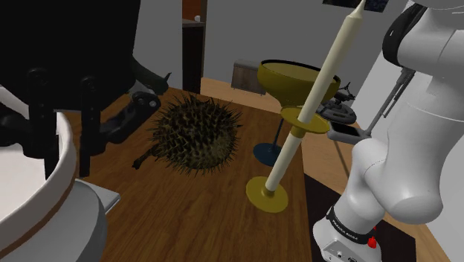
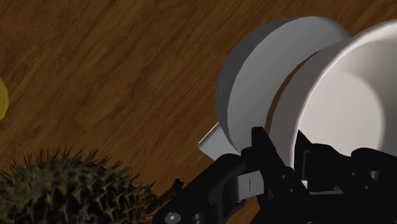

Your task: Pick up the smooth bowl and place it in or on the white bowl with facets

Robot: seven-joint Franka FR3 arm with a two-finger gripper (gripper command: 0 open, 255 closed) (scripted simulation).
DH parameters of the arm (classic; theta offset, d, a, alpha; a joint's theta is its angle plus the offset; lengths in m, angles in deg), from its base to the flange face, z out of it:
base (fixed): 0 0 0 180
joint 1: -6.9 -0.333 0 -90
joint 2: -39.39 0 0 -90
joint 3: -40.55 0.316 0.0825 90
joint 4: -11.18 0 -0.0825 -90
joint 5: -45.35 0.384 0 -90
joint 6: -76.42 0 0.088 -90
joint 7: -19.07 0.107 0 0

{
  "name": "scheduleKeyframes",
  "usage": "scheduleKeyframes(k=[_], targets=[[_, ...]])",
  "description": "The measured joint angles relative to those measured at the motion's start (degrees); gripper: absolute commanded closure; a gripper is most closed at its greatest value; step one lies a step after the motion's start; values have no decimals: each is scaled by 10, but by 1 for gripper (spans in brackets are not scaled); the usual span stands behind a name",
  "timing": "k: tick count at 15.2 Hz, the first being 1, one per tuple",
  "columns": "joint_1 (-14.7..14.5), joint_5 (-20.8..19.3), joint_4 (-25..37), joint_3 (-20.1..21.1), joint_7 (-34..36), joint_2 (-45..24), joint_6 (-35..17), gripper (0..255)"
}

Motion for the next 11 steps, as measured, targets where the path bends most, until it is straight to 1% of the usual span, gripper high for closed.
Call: scheduleKeyframes(k=[1, 2, 3, 4, 5, 7, 9, 11], targets=[[-3, -6, 17, 2, 5, -13, 7, 255], [-3, 0, 18, 2, 6, -15, -1, 0], [-5, 6, 12, 2, 10, -11, -2, 0], [-5, -1, 7, 2, 11, -5, -3, 0], [-7, -14, 28, 3, 13, -22, 7, 0], [-8, -22, 34, 3, 14, -26, 7, 0], [-4, -1, 19, 1, 7, -16, 9, 0], [-2, 0, 39, -1, 0, -27, 40, 0]])
